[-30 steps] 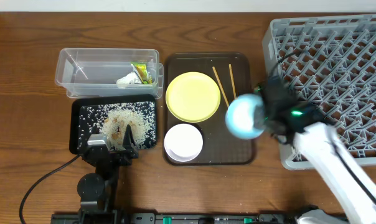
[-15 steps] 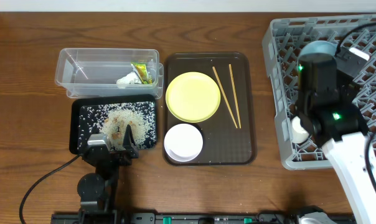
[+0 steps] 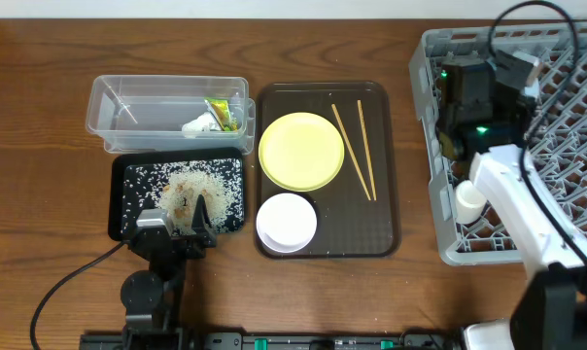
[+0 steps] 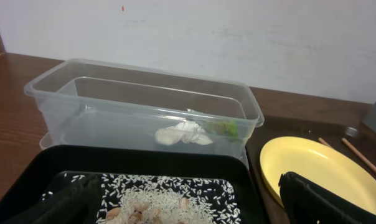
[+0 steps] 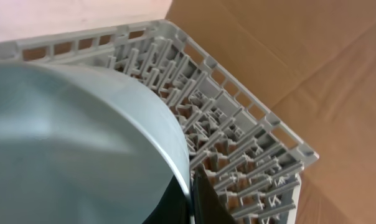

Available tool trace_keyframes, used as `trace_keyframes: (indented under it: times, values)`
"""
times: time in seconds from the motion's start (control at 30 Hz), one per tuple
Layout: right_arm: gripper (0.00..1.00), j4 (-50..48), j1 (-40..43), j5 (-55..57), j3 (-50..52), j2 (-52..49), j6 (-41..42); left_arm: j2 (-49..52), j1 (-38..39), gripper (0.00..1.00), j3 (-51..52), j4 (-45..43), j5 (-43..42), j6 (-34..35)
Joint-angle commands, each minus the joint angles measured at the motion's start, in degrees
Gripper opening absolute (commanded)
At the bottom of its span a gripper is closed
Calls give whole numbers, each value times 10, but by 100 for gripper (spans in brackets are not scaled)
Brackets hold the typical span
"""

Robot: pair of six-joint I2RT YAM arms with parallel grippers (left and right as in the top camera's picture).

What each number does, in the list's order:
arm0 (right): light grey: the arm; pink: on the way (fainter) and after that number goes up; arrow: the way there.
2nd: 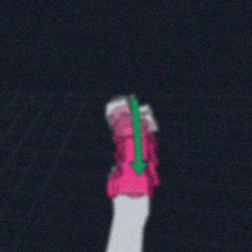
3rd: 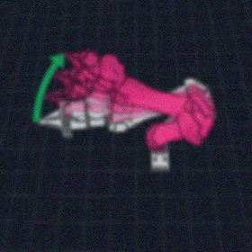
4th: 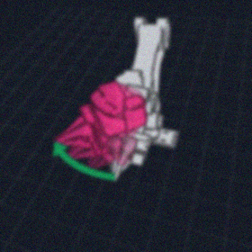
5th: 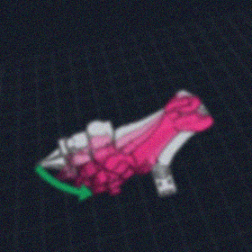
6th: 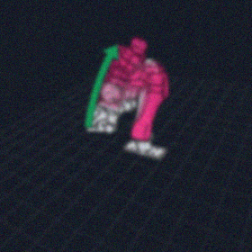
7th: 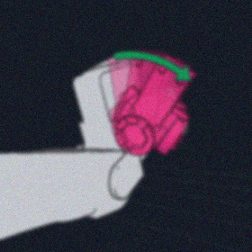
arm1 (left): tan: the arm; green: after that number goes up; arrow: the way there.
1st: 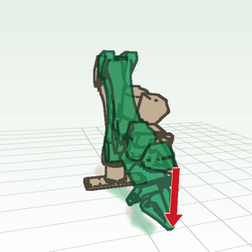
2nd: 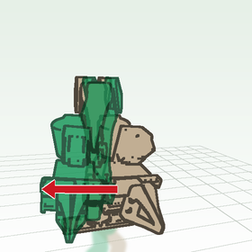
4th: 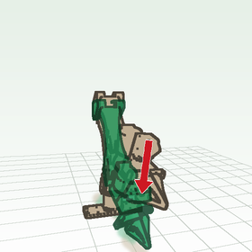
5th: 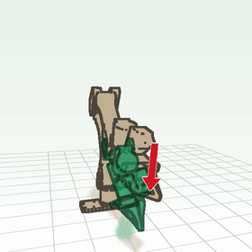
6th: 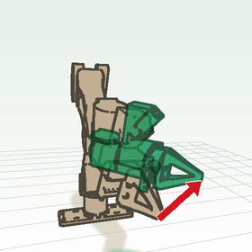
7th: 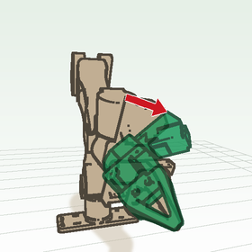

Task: Sort waste into correct bins and load items into the dishwasher rack
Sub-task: 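Place the blue bowl into the dish rack with the right gripper, then move the right gripper to the white bowl on the brown tray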

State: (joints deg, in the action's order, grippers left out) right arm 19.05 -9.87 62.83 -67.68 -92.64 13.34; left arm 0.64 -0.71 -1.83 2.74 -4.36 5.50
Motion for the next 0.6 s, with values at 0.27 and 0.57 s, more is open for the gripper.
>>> trace_keyframes:
  times: [0.27,0.57]
  values:
    - [1,-40,5,59,0,-104,-155,-3,-3,93,16,8,-6,-8]
    - [1,48,-58,59,0,-132,-130,-3,-3,93,16,8,-6,-8]
